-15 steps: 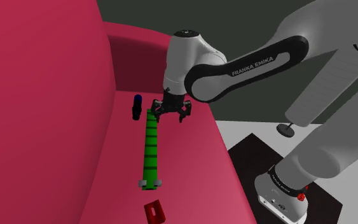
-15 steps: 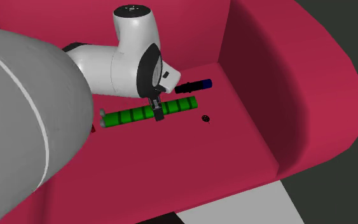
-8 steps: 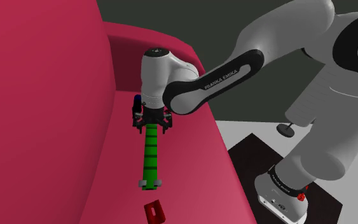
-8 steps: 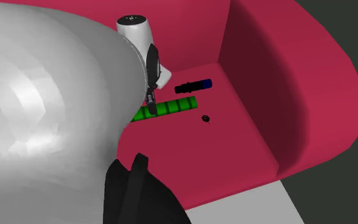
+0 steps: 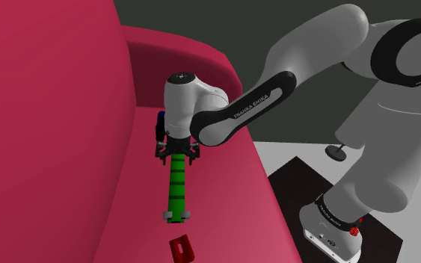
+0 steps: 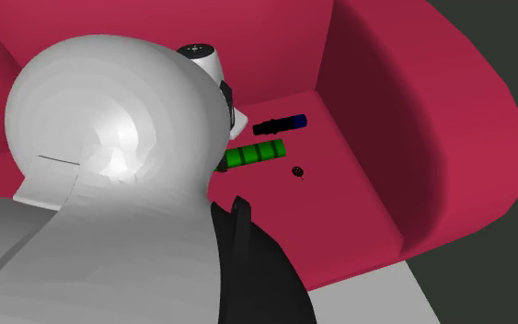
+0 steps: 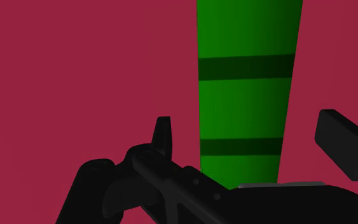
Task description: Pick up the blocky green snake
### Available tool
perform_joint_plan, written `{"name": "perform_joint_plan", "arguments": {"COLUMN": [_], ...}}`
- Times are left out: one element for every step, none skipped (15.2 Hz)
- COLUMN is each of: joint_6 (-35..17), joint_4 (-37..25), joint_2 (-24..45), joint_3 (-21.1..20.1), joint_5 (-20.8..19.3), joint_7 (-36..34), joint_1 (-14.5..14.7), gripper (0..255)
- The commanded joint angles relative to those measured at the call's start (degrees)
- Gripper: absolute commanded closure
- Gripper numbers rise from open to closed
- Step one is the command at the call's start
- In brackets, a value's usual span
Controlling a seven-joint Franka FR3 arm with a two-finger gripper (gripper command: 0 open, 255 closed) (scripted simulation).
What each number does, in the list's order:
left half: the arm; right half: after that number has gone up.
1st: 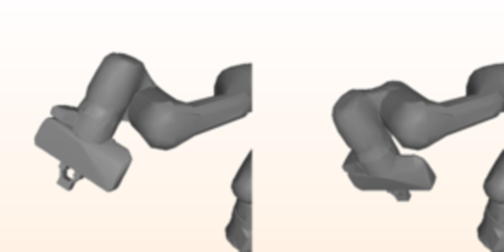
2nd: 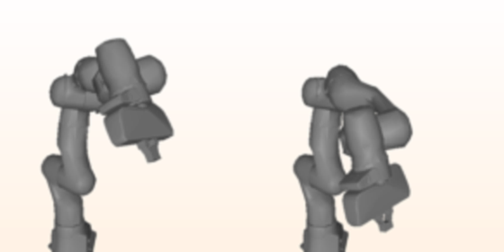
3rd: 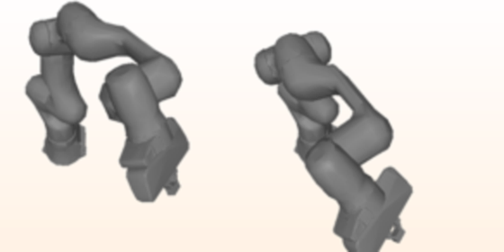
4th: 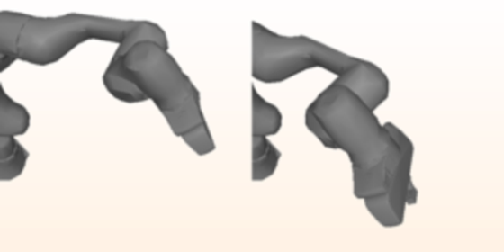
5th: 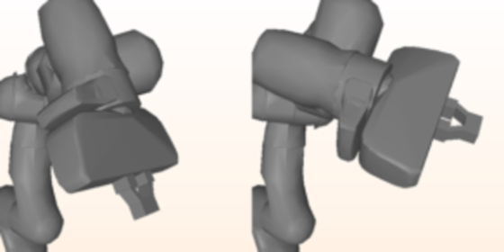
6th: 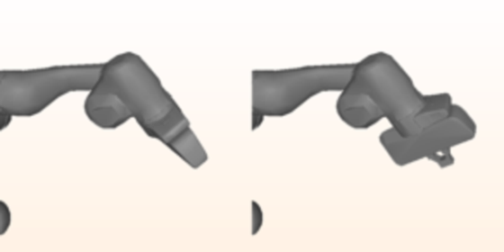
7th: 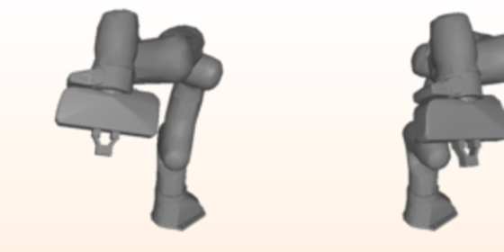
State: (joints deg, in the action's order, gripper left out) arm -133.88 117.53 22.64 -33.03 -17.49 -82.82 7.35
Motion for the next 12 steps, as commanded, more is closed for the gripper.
{"name": "perform_joint_plan", "arguments": {"joint_6": [-0.3, -0.3, -0.3, -0.2, -0.3, -0.2, -0.2, -0.3, -0.3, -0.3, 0.3, 0.8], "joint_4": [0.1, 0.1, 0.1, 0.1, 0.1, 0.1, 0.1, 0.1, 0.2, 0.2, 0.1, 0.0], "joint_2": [0.2, 0.1, 0.1, 0.1, 0.1, 0.2, 0.1, 0.1, 0.1, 0.1, -0.5, -1.0], "joint_3": [0.1, 0.1, 0.1, 0.1, 0.1, 0.1, 0.1, 0.1, 0.1, 0.1, -0.2, -0.5], "joint_5": [-0.2, -0.2, -0.2, -0.1, -0.2, -0.2, -0.1, -0.1, -0.1, -0.1, 0.3, 0.8], "joint_7": [-0.1, -0.1, -0.1, -0.1, -0.1, -0.1, -0.1, -0.1, -0.1, -0.1, 0.2, 0.5], "joint_1": [0.1, 0.1, 0.1, 0.1, 0.0, 0.1, 0.0, 0.0, 0.0, 0.0, -0.2, -0.4], "gripper": [255, 255, 255, 255, 255, 255, 255, 255, 255, 255, 255, 255]}}
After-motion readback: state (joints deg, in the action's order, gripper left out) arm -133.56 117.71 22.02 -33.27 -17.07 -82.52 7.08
